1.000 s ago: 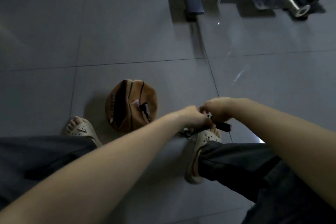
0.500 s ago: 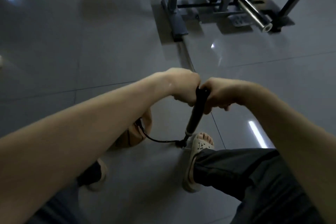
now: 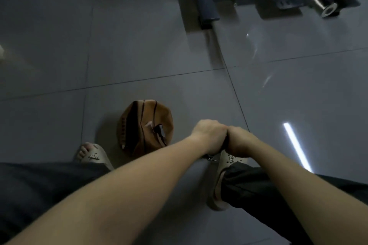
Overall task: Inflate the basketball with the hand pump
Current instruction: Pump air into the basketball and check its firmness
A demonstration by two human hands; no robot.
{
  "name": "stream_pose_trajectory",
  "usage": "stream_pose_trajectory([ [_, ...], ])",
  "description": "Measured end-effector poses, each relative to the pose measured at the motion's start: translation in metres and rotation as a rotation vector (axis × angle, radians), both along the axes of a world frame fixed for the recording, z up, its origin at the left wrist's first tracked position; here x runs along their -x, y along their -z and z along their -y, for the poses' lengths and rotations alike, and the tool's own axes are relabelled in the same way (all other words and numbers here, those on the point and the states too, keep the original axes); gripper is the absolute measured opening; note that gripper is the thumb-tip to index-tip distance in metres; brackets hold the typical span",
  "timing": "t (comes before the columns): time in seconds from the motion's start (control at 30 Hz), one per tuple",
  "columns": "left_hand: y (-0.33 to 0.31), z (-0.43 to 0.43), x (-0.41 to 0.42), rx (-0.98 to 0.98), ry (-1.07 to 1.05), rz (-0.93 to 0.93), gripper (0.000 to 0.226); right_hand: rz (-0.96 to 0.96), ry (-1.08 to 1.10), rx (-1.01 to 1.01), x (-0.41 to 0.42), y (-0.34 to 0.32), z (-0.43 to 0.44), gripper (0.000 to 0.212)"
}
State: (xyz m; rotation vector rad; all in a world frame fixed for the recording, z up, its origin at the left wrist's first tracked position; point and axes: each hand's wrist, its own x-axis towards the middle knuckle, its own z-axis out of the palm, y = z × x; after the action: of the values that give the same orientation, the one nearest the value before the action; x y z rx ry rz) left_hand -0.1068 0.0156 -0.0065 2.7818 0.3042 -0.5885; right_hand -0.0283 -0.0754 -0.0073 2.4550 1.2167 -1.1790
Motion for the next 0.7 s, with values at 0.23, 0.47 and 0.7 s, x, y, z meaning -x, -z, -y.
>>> stream_pose_trajectory([
  [0.23,-0.098,-0.032,-0.014,-0.044,0.054,0.014,0.014,-0.002,-0.009,-0.082,-0.028,-0.084,-0.024,0.019],
  [0.47,-0.138,-0.031,-0.016,0.022,0.075,-0.022,0.014,-0.096,0.099,-0.037,-0.02,-0.136,-0.023,0.016],
  [0.7,-0.008,-0.006,-0.004,0.022,0.067,-0.012,0.018,-0.023,0.149,-0.046,0.006,-0.013,0.002,0.005],
])
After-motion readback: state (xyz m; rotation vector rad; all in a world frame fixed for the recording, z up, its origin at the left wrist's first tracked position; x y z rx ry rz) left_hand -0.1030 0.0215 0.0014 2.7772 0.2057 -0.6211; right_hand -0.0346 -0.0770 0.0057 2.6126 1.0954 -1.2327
